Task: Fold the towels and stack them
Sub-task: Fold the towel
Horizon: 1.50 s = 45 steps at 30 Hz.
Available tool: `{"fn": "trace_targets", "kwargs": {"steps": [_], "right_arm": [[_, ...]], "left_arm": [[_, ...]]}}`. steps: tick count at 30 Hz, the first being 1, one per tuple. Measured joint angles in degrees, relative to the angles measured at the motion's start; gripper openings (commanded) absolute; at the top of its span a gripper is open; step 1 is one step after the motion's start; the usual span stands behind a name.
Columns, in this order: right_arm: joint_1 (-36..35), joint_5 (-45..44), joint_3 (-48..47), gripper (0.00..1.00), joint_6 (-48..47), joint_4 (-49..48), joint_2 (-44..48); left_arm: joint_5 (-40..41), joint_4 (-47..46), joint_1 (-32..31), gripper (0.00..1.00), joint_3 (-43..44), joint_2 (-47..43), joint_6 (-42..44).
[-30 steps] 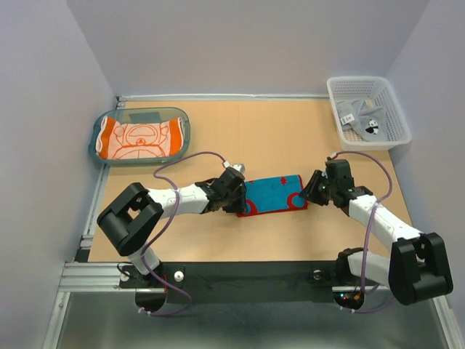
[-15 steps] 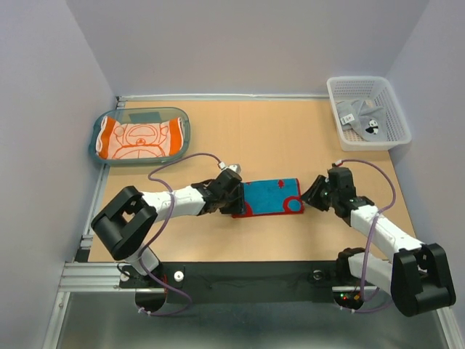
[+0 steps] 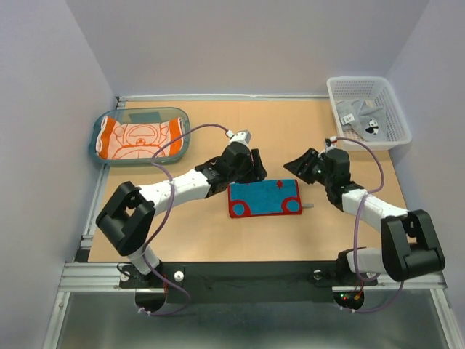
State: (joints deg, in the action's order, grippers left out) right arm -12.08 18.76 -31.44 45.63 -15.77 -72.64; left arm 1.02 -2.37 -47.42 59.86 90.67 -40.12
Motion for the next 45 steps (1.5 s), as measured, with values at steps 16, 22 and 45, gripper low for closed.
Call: {"fn": "trace_targets", "kwargs": {"steps": [16, 22, 45], "right_arm": [[0.0, -2.9, 10.4, 0.5, 2.6, -29.5, -19.7], [0.6, -4.2, 12.1, 0.5, -1.3, -30.1, -16.7], [-8.6, 0.1, -2.6, 0.36, -14.8, -5.2, -14.0]], "left_arm": [[-5.8, -25.7, 8.3, 0.5, -15.6, 10.2, -4.1], [-6.8, -30.0, 10.0, 0.63, -20.0, 7.6, -4.8], [-0.4, -14.1, 5.3, 0.38, -18.6, -2.3, -2.2]]}}
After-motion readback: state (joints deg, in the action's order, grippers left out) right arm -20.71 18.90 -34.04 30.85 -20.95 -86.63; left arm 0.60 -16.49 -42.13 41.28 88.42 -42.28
